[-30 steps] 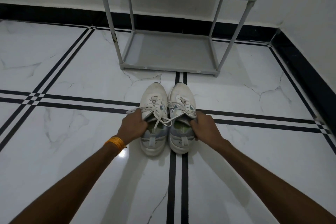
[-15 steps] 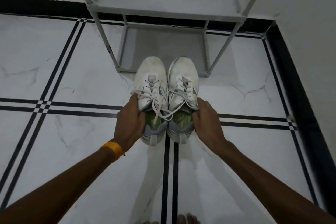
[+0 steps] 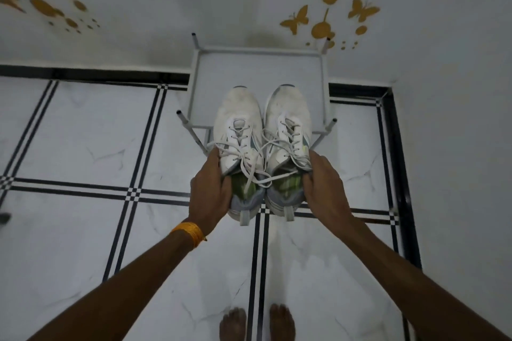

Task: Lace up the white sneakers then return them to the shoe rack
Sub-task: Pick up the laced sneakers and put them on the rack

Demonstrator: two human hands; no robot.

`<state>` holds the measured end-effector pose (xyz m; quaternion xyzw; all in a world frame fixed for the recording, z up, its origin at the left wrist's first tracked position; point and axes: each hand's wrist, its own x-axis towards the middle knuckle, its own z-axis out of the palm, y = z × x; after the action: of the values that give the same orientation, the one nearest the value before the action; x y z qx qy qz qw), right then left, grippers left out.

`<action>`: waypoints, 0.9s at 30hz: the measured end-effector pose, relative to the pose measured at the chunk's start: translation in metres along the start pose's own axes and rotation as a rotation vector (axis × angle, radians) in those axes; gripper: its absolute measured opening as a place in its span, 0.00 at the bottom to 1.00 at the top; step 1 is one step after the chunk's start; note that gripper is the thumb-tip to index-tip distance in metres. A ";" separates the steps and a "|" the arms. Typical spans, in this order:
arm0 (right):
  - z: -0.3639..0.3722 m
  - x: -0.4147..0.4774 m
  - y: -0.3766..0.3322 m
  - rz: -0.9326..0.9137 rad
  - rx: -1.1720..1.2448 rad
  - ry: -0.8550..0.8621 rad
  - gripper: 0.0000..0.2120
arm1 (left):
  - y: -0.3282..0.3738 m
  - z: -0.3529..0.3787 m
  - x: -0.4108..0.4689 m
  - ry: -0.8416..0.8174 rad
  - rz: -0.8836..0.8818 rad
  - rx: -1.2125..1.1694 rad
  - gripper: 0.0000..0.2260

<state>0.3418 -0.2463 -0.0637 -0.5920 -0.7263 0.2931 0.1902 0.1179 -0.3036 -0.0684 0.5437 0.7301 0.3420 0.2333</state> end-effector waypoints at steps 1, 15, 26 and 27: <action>-0.011 0.015 -0.007 0.010 -0.005 -0.014 0.19 | 0.009 -0.006 0.016 -0.005 -0.007 0.010 0.22; 0.014 0.230 0.003 0.145 -0.047 -0.086 0.18 | -0.026 0.045 0.238 -0.095 -0.033 0.099 0.24; 0.081 0.323 0.061 0.241 -0.070 -0.165 0.15 | -0.099 0.120 0.317 -0.177 -0.109 0.118 0.27; 0.085 0.328 0.067 0.233 -0.068 -0.150 0.15 | -0.105 0.124 0.322 -0.169 -0.104 0.105 0.27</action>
<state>0.2647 0.0642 -0.1946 -0.6548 -0.6744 0.3317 0.0797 0.0427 0.0152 -0.2187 0.5434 0.7519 0.2439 0.2827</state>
